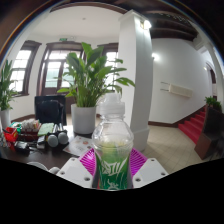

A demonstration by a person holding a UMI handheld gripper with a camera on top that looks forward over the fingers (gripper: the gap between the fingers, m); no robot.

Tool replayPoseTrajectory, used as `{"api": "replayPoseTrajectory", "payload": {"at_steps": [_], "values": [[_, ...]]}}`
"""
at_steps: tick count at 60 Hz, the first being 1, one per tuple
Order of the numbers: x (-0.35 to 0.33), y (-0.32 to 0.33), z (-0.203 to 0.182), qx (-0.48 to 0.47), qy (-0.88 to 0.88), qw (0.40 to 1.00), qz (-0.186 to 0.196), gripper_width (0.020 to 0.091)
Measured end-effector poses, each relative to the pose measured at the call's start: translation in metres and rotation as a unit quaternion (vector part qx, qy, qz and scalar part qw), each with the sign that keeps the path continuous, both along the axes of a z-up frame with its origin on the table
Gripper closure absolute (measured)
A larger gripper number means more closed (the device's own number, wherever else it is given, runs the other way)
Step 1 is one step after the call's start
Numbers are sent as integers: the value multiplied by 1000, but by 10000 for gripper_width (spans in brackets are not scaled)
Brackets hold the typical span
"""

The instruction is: Pour water

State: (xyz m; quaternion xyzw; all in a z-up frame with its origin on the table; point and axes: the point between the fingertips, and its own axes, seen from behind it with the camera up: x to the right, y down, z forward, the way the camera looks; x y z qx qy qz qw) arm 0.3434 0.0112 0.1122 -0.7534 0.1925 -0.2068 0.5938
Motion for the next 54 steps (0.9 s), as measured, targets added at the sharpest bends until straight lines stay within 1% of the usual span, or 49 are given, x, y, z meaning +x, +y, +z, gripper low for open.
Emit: {"api": "replayPoseTrajectory", "payload": {"at_steps": [5,6,8,10,14,16,20,22,24,34,41,47,54], "values": [[-2,-6,0,11,7,1000,-3,702],[-2,-6,0,15,9,1000,-4,678],[-2,-6,0,21,12,1000,-5,664],[-1,-7,1,28,15,999,-6,615],[0,-8,0,35,21,999,-9,562],[-2,-9,-5,25,28,999,-6,511],[-3,-11,-13,3,26,1000,4,308],[-5,-14,-14,-6,21,1000,8,240],[-9,-16,-16,-11,21,1000,12,243],[-42,-47,-3,-14,29,999,36,243],[-80,-78,22,4,49,997,58,250],[-125,-102,50,22,61,993,97,252],[-174,-131,77,21,71,988,139,251]]}}
